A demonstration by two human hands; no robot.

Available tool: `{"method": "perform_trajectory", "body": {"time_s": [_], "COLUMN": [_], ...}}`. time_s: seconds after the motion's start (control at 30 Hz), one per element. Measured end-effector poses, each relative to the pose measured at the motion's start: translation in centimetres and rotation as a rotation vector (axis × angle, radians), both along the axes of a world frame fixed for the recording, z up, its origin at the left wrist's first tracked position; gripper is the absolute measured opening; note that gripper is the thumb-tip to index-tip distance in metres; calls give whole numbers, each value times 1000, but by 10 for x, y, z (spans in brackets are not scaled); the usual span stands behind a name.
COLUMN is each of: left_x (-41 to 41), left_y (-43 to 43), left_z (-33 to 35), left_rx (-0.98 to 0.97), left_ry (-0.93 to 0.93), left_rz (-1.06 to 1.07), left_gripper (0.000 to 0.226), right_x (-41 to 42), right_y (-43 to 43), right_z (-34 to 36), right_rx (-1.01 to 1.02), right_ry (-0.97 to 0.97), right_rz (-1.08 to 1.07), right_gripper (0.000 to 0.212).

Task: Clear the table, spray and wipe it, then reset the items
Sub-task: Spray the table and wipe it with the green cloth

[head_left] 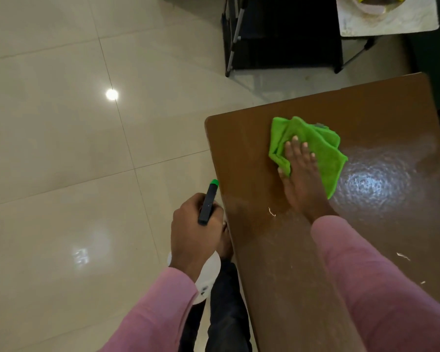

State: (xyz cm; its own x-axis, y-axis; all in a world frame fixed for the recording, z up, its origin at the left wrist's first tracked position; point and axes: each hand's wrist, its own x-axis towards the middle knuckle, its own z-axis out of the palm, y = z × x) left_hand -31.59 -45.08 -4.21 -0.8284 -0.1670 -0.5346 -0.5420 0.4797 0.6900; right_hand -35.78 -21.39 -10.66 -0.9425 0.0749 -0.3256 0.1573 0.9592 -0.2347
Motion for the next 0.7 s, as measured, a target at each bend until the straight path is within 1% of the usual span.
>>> {"method": "perform_trajectory", "body": {"time_s": [0.07,0.1,0.2,0.27,0.3,0.33,0.37,0.4,0.5,0.53,0.57,0.6,0.63,0.7], "left_x": [3,5,11,15,17,18,19,19,21,22,24,25,28,33], "left_y": [2,5,12,14,15,16,17,17,21,23,25,26,29,35], "left_z": [0,1,6,9,10,11,12,12,10,8,7,6,5,4], "left_rx": [38,57,99,130,138,140,133,119,79,78,80,82,83,89], "left_ry": [-25,-36,-63,-72,-74,-72,-65,-59,-65,-71,-76,-80,-83,-86], "left_rz": [6,5,-28,-36,-47,-61,-75,-93,-118,-116,-111,-104,-98,-102], "left_gripper": [16,17,15,15,15,14,14,14,13,13,13,14,15,17], "right_x": [0,6,45,67,71,70,67,63,46,43,42,44,51,75], "right_y": [-15,-28,-66,-66,-56,-43,-28,-13,20,20,14,5,-6,-24], "right_z": [0,0,-1,0,1,2,2,2,1,0,-1,-1,-1,-1], "right_rx": [-23,-15,9,9,2,-3,-12,-23,-5,-3,-6,-6,-1,13], "right_ry": [0,-2,-30,-33,-35,-38,-44,-47,-1,6,10,13,14,3], "right_rz": [-75,-36,269,449,490,486,429,319,-44,-116,-139,-106,-17,230], "right_gripper": [63,65,80,78,79,81,84,84,68,66,66,68,71,77]}}
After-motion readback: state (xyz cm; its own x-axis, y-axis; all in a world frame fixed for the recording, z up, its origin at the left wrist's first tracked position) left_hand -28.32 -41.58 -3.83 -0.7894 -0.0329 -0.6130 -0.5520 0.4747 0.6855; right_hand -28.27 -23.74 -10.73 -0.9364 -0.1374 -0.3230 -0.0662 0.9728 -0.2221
